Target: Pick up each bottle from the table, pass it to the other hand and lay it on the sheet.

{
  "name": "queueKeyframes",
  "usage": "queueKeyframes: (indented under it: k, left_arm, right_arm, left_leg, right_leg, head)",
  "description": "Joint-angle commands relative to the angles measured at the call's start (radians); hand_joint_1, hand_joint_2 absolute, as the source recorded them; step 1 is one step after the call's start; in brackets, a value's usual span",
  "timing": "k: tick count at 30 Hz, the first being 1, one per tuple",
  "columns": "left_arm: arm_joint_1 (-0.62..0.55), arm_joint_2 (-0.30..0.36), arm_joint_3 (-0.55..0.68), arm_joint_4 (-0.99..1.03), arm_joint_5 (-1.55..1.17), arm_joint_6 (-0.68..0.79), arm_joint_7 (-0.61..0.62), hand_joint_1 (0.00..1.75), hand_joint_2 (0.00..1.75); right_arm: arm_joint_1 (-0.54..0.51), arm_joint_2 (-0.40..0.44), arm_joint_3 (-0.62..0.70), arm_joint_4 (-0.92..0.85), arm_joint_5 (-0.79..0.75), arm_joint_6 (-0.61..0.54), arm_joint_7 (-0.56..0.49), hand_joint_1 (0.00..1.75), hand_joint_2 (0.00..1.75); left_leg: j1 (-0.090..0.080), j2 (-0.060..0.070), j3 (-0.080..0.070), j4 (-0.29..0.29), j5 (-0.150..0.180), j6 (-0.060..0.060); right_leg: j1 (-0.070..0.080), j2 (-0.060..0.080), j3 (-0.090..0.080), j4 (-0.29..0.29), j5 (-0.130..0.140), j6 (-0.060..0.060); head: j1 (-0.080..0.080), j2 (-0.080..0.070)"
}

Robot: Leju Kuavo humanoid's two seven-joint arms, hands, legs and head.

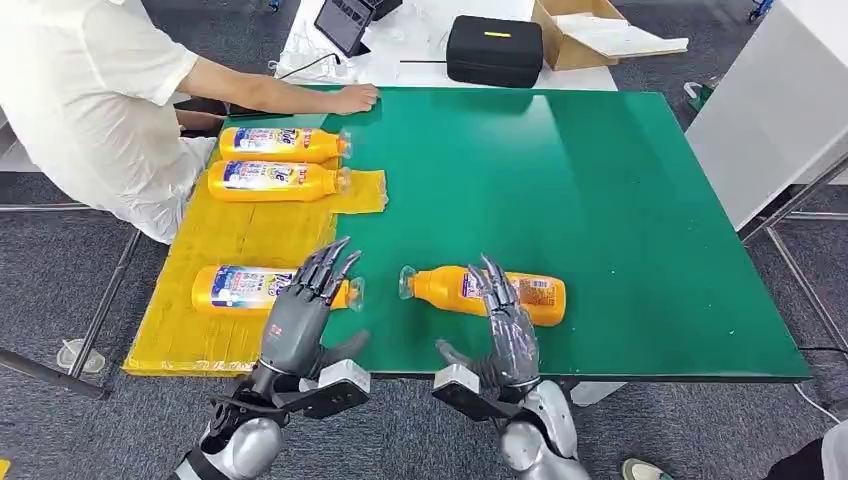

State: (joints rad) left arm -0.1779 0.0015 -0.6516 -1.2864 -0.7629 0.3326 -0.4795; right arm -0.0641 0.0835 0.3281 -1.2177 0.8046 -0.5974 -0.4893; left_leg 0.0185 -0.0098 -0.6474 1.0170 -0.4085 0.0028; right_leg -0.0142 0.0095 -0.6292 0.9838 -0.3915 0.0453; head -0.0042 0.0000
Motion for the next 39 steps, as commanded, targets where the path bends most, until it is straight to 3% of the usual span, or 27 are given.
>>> queueKeyframes:
  k: [1,7,13,21,28,39]
  left_arm:
    - [0.012,-0.004,-0.024,-0.043,0.060,-0.003,-0.009,0.00,1.75]
    - [0.060,-0.073,0.020,-0.055,0.172,-0.018,0.010,0.00,1.75]
    - [0.067,-0.099,0.039,-0.038,0.191,-0.014,0.044,0.00,1.75]
    - [0.050,-0.108,0.024,-0.020,0.198,-0.023,0.044,0.00,1.75]
    - [0.048,-0.111,0.012,-0.027,0.204,-0.025,0.046,0.00,1.75]
    - [0.047,-0.110,0.012,-0.024,0.203,-0.023,0.047,0.00,1.75]
  right_arm:
    - [-0.076,-0.097,-0.027,0.111,0.168,0.000,0.125,0.00,1.75]
    - [-0.084,-0.143,-0.101,0.155,0.230,0.006,0.181,0.00,1.75]
    - [-0.076,-0.143,-0.105,0.160,0.234,0.063,0.194,0.00,1.75]
    - [-0.129,-0.171,-0.086,0.248,0.267,0.133,0.250,0.00,1.75]
    - [-0.148,-0.184,-0.111,0.278,0.297,0.153,0.313,0.00,1.75]
    - [-0.151,-0.186,-0.115,0.287,0.300,0.148,0.312,0.00,1.75]
  left_leg:
    - [0.000,0.001,0.004,-0.001,-0.001,0.001]
    - [-0.001,-0.001,0.003,-0.001,-0.001,0.001]
    - [0.000,0.000,0.003,0.000,-0.001,0.001]
    - [-0.001,0.002,0.007,0.000,-0.003,0.002]
    - [0.000,0.000,0.002,0.000,-0.001,0.001]
    - [-0.001,0.000,0.005,0.000,-0.001,0.001]
  right_leg:
    - [0.000,0.000,0.004,-0.001,0.000,-0.001]
    - [0.000,-0.002,0.004,-0.001,-0.001,-0.001]
    - [0.000,-0.001,0.004,-0.001,-0.001,-0.001]
    - [0.000,0.000,0.007,-0.001,-0.002,-0.002]
    - [0.000,-0.001,0.003,-0.001,0.000,-0.001]
    - [0.000,-0.001,0.005,-0.001,-0.001,-0.001]
  head:
    - [0.000,0.000]
    - [0.000,0.000]
    - [0.000,0.000]
    - [0.000,0.000]
    - [0.000,0.000]
    - [0.000,0.000]
